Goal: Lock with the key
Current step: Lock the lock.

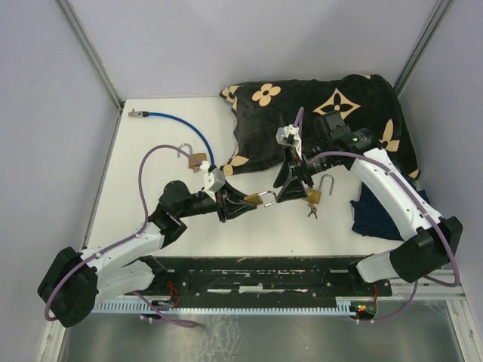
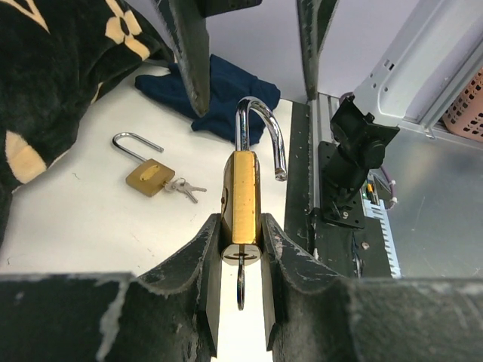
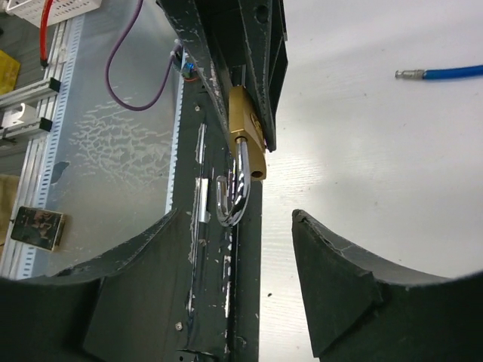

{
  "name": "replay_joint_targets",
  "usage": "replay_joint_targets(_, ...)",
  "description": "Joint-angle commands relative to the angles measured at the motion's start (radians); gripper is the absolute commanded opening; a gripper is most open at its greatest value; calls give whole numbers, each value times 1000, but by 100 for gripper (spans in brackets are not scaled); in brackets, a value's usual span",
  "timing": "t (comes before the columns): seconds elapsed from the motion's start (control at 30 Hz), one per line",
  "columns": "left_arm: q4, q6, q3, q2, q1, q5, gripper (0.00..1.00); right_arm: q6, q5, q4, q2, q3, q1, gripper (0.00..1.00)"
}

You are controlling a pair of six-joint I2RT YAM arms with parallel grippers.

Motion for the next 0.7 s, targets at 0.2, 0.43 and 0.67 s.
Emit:
replay_joint_targets(0.2,140,-38,39,5,10,28,3,-28,-28,-43,68,11,53,58)
replay_joint_targets(0.43,171,-48,22,5,16,13,3,-17,-68,-61,95,35,61,14)
replay_joint_targets(0.67,316,-136,-31,4,22,43,15,-66,-80,-64,57,37,61,2)
